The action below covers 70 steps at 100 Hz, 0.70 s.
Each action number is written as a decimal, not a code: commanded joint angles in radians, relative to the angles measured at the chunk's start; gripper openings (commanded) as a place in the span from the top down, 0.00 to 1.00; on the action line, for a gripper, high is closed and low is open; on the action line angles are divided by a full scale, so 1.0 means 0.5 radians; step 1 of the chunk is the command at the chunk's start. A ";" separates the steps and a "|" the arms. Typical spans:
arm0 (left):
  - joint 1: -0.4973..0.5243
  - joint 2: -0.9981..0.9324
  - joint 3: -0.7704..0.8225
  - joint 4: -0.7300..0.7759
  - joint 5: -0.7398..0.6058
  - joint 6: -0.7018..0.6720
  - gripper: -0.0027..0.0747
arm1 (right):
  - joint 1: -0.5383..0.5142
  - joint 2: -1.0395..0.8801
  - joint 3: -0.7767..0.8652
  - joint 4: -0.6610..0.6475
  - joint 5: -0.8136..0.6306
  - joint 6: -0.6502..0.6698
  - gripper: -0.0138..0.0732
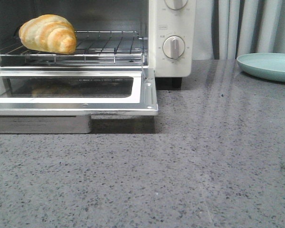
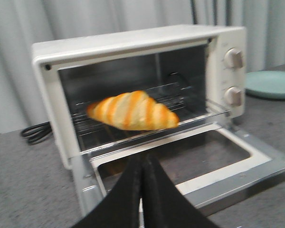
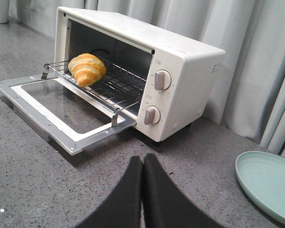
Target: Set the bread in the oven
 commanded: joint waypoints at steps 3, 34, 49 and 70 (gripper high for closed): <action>0.171 0.022 0.140 0.141 -0.294 -0.110 0.99 | -0.010 0.026 -0.040 -0.065 -0.140 0.006 0.91; 0.479 -0.191 0.604 0.480 -0.358 -0.868 0.99 | -0.010 0.026 -0.040 -0.065 -0.140 0.006 0.91; 0.479 -0.251 0.690 0.480 -0.290 -0.868 0.99 | -0.010 0.026 -0.040 -0.065 -0.140 0.006 0.91; 0.479 -0.273 0.711 0.488 -0.174 -0.868 0.99 | -0.010 0.026 -0.040 -0.065 -0.140 0.006 0.91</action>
